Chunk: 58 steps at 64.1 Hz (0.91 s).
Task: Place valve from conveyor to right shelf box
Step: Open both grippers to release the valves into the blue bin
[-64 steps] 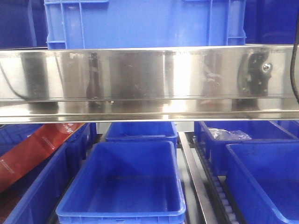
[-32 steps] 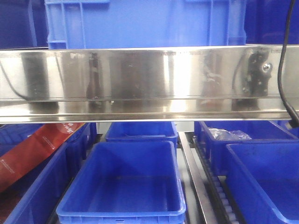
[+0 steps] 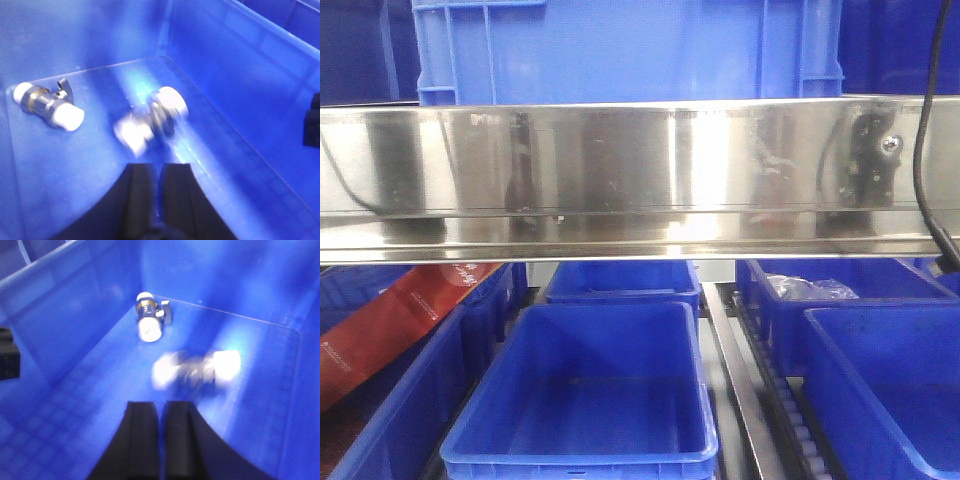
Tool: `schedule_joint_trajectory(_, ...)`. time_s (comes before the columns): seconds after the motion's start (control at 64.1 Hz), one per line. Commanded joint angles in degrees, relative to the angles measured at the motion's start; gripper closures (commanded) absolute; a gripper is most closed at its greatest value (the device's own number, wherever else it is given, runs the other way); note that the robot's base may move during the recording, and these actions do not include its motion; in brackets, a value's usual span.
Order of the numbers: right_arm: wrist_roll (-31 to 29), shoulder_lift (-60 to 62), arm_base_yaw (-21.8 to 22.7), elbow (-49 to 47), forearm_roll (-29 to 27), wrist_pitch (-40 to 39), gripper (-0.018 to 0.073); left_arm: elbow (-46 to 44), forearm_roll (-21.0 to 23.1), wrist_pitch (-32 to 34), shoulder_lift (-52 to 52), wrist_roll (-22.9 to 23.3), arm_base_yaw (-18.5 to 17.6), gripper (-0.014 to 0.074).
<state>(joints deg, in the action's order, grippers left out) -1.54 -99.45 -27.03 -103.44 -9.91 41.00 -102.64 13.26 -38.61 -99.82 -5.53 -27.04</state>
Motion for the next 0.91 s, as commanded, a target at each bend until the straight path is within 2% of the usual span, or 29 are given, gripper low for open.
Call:
schedule_joint_trajectory(0.0,-0.3,1.6,0.3,-0.5,0.1,-0.1,0.0727,-0.5,0.6,0.0,1.2,0.1,0.0,0.0707)
schedule_joint_trajectory(0.125,-0.3,4.6,0.6,-0.5,1.5,-0.3,0.0727,-0.5,1.1,-0.3,3.8,0.1,0.0,0.0707)
schedule_joint_trajectory(0.234,-0.3,6.0,0.7,-0.1,6.2,-1.2,0.0727,1.9,1.6,5.6,7.0,0.1,0.0,0.0707)
schedule_joint_trajectory(0.343,-0.3,8.9,0.7,2.2,6.6,-1.4,0.0727,6.9,1.6,8.2,11.5,0.1,0.0,0.0707)
schedule_joint_trajectory(0.39,-0.3,11.0,0.7,4.3,6.6,-4.0,0.0727,9.9,1.6,9.7,13.9,0.1,0.0,0.0707)
schedule_joint_trajectory(0.562,-0.3,21.4,1.2,16.8,6.6,-16.0,0.0727,25.5,0.3,19.9,24.6,0.1,0.0,0.0707)
schedule_joint_trajectory(0.749,-0.3,32.3,1.3,31.7,6.8,-24.5,0.0727,41.8,-0.1,27.8,35.6,0.1,0.0,0.0707)
schedule_joint_trajectory(0.827,-0.3,36.6,1.3,38.2,6.8,-28.8,0.0727,47.6,0.1,30.3,40.4,0.1,1.4,0.0707)
schedule_joint_trajectory(0.89,-0.3,40.4,2.4,43.5,6.8,-32.3,0.0727,52.1,0.8,30.3,44.0,0.1,4.1,0.0707)
